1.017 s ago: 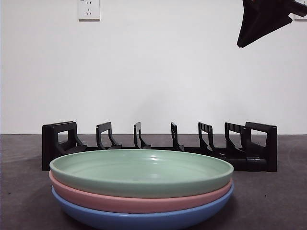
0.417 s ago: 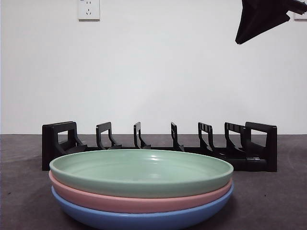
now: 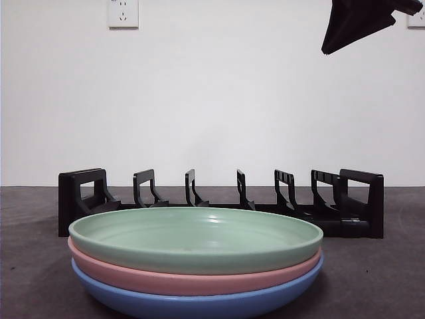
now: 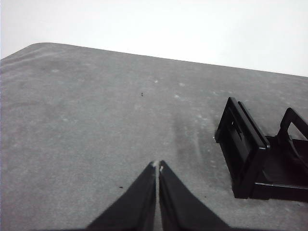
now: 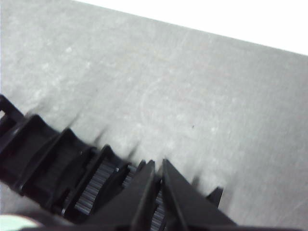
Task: Place the plate
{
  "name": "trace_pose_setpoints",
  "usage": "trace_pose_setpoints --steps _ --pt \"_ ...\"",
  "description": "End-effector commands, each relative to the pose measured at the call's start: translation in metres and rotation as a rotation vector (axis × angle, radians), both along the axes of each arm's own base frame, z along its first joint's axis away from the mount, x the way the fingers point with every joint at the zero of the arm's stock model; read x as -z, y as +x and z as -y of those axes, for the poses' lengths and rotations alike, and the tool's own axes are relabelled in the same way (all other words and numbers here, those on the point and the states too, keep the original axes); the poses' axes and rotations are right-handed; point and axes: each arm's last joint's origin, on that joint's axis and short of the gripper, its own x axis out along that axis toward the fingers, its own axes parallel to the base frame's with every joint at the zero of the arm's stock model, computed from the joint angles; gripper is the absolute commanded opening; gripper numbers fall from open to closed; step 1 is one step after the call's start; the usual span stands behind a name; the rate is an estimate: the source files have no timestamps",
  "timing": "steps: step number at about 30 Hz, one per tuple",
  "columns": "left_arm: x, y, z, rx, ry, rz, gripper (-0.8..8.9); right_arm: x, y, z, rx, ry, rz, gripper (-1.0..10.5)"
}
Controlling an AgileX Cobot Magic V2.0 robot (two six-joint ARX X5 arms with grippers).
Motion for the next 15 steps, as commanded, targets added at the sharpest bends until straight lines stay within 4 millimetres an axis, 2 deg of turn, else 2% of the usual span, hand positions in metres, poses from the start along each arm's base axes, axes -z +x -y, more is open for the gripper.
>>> trace_pose_setpoints --steps 1,3,6,11,15 --pt "0.006 0.001 0.0 0.001 -0.001 -0.006 0.07 -0.005 -0.003 0.003 -0.002 -0.06 0.051 0.2" --pt "0.006 0.001 0.0 0.001 -0.001 -0.006 0.07 0.001 -0.012 0.01 0.015 -0.112 0.1 0.2" --pt "0.006 0.001 0.0 0.001 -0.001 -0.006 0.07 0.031 -0.035 0.025 0.055 -0.119 0.192 0.2" --pt "0.006 0.001 0.0 0.001 -0.001 -0.006 0.07 0.102 -0.106 0.057 0.155 -0.082 0.349 0.2" --pt "0.006 0.001 0.0 0.001 -0.001 -0.006 0.07 0.142 -0.146 0.07 0.228 -0.047 0.425 0.2"
